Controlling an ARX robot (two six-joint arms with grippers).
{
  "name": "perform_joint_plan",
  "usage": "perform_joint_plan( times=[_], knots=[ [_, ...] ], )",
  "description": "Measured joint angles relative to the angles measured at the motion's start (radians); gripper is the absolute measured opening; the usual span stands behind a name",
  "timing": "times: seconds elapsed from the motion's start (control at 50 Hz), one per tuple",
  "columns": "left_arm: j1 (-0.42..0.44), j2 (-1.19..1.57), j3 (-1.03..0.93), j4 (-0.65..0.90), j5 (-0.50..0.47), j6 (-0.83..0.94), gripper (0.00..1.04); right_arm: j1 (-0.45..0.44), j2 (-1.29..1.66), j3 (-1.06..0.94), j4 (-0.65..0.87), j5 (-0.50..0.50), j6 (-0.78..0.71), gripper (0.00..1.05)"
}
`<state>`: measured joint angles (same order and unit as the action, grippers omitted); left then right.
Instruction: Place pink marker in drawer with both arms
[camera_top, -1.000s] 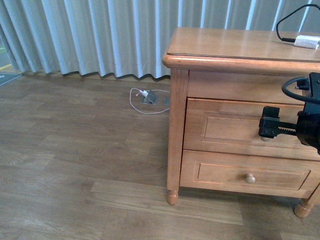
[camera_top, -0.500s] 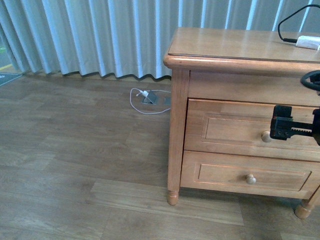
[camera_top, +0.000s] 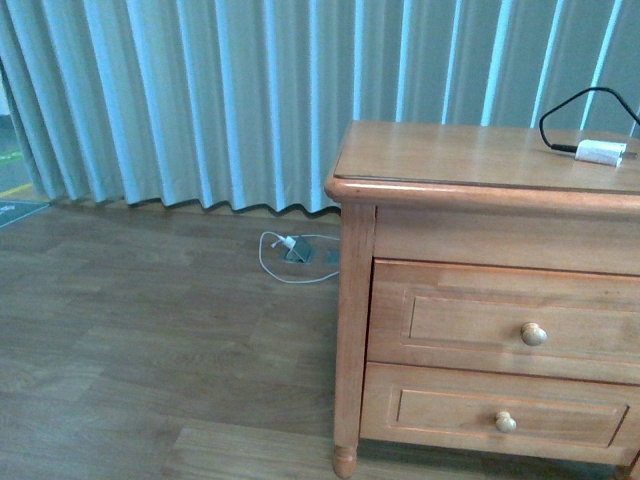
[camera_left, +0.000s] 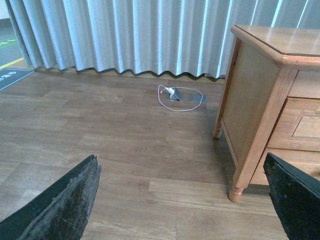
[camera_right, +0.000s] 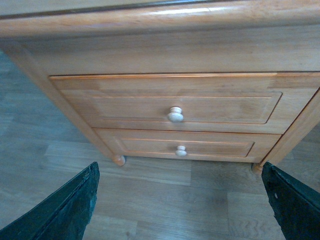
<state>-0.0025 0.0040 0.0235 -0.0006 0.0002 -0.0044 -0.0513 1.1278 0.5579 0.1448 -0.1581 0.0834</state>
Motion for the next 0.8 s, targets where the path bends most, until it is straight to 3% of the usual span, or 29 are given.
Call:
perform_joint_plan(
  times=[0.14,0.32,0.4,0.46,0.58,0.8],
  knots=[
    [0.0,0.0,0.0,0.0,0.0,0.0,0.99,-0.066,-0.341,-0.059,-0.253,-0.093,-0.005,0.96],
    [0.0,0.0,0.0,0.0,0.0,0.0,0.99,-0.089,-0.426,-0.068,-0.282,-0.106,-0.005,0.96],
    [0.0,0.0,0.0,0.0,0.0,0.0,0.99,-0.063,-0.469,-0.185,-0.02,0.028,-0.04,0.83],
    [0.0,0.0,0.0,0.0,0.0,0.0,0.99,-0.05,-0.504,-0.252,0.126,0.062,-0.057,0.72],
    [0.0,0.0,0.0,0.0,0.0,0.0,0.99,0.018,-0.555,-0.314,0.188,0.151,-0.069,0.53],
    [0.0,0.0,0.0,0.0,0.0,0.0,0.99,0.047,-0.636,-0.408,0.189,0.159,-0.077,0.14]
  ],
)
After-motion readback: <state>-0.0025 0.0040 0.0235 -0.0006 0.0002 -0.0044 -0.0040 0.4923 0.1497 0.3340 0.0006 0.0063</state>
